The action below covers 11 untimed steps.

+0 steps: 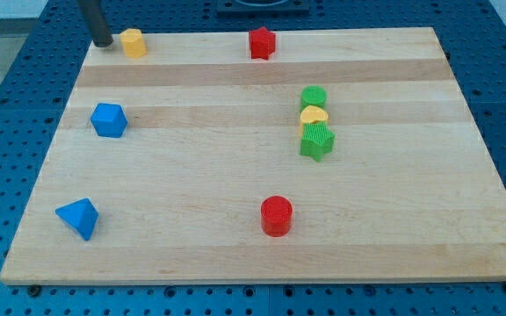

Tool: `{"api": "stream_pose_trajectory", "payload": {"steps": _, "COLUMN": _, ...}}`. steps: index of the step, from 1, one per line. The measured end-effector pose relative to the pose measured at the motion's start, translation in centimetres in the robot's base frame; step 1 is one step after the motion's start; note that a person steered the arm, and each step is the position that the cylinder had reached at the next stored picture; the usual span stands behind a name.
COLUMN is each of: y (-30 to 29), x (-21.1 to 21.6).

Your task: Slide the yellow hexagon towards the green circle

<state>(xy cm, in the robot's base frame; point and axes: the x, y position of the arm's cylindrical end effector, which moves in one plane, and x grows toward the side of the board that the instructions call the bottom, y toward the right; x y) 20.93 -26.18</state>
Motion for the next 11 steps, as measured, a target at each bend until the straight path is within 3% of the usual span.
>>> {"api": "stream_pose_trajectory", "payload": {"steps": 3, "y": 8.3, "x": 1.3}}
{"api": "stream_pose_trajectory", "payload": {"steps": 6, "y": 15.3, "x": 6.8}}
{"api": "stream_pose_trajectory", "payload": {"steps": 11, "y": 29.9, "x": 10.7}}
